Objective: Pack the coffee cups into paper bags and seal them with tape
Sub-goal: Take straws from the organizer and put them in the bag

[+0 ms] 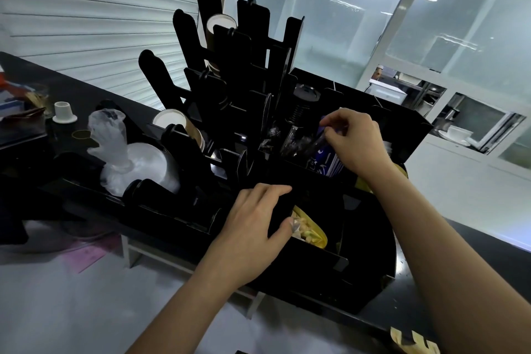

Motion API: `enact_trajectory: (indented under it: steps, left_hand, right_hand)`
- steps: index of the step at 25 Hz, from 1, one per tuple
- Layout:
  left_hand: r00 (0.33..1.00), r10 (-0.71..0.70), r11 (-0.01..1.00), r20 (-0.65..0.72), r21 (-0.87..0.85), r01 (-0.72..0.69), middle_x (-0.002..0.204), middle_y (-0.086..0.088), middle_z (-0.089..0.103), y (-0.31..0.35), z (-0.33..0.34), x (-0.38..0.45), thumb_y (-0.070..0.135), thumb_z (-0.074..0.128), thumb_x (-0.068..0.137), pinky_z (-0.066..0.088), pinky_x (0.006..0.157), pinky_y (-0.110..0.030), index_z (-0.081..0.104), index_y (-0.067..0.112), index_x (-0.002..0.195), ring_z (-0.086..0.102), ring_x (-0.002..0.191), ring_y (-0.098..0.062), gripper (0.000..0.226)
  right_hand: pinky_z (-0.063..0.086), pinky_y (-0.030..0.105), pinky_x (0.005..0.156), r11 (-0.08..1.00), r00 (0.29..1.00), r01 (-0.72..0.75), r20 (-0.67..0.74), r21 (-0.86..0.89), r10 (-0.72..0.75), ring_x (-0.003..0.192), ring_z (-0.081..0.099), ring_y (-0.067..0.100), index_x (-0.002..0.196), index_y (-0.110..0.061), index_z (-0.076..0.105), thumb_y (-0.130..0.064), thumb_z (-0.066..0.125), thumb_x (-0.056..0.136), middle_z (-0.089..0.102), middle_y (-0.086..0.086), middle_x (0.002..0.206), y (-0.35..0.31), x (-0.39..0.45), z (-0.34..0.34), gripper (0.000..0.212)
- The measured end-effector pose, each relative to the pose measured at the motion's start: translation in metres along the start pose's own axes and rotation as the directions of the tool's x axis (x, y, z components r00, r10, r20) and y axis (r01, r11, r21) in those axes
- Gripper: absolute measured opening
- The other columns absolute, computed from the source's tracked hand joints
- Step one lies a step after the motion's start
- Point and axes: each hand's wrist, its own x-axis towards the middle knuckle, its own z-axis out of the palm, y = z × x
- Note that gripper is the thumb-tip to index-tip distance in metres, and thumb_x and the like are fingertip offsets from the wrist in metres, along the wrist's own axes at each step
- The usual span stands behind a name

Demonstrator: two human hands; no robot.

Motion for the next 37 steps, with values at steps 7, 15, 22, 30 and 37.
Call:
enact_trajectory:
  steps: [7, 15, 22, 30, 37]
  left_hand:
    - [1.000, 0.013, 1.000, -0.008, -0.005, -0.013, 0.138, 0.028, 0.035, 0.003, -0.002, -0.002, 0.040, 0.051, 0.098, 0.029, 0.097, -0.013, 0.037, 0.039, 0.143, 0.025, 0.131, 0.004, 0.047]
    - [0.998, 0.054, 0.998, -0.035, 0.019, -0.053, 0.135, 0.031, 0.037, 0.016, -0.010, -0.007, 0.039, 0.052, 0.099, 0.025, 0.096, -0.005, 0.039, 0.039, 0.143, 0.025, 0.132, 0.007, 0.046]
    - [0.991, 0.087, 0.996, -0.103, 0.040, -0.083, 0.141, 0.026, 0.035, 0.037, -0.014, -0.015, 0.037, 0.050, 0.099, 0.024, 0.098, -0.004, 0.035, 0.036, 0.147, 0.025, 0.135, 0.002, 0.051]
    - [0.994, 0.033, 0.994, -0.106, 0.103, -0.022, 0.128, 0.021, 0.048, 0.048, -0.018, -0.018, 0.048, 0.034, 0.101, 0.027, 0.110, -0.028, 0.020, 0.034, 0.155, 0.029, 0.118, 0.008, 0.058]
    - [0.999, -0.027, 0.977, 0.047, -0.208, 0.036, 0.082, 0.006, 0.064, 0.048, -0.013, -0.025, 0.043, 0.034, 0.105, 0.044, 0.050, -0.023, 0.048, 0.036, 0.104, 0.051, 0.055, -0.003, 0.016]
  right_hand:
    - [0.045, 0.012, 0.073, 0.998, 0.992, -0.037, -0.117, 0.053, 0.043, 0.072, 0.060, -0.003, 0.104, -0.024, 0.072, -0.010, 0.060, 0.096, 0.065, -0.009, 0.082, -0.011, -0.002, -0.027, 0.020]
    - [0.050, 0.021, 0.081, 0.997, 0.976, 0.041, -0.215, 0.061, -0.027, 0.082, 0.067, 0.007, 0.103, -0.023, 0.073, -0.010, 0.060, 0.095, 0.069, -0.010, 0.086, -0.026, -0.012, -0.077, 0.020]
    - [0.052, 0.013, 0.070, 0.992, 0.987, 0.011, -0.157, 0.129, 0.010, 0.078, 0.070, 0.005, 0.101, -0.023, 0.075, -0.010, 0.064, 0.094, 0.072, -0.010, 0.084, -0.037, -0.043, -0.104, 0.018]
    - [0.053, 0.014, 0.070, 0.927, 0.980, 0.049, 0.162, 0.373, -0.117, 0.070, 0.069, 0.008, 0.107, -0.004, 0.073, 0.002, 0.065, 0.095, 0.072, 0.006, 0.084, -0.044, -0.078, -0.113, 0.016]
    - [0.056, 0.021, 0.073, 0.889, 0.985, -0.028, 0.162, 0.457, -0.052, 0.072, 0.069, 0.011, 0.107, -0.006, 0.074, -0.001, 0.066, 0.094, 0.072, 0.013, 0.084, -0.038, -0.079, -0.101, 0.015]
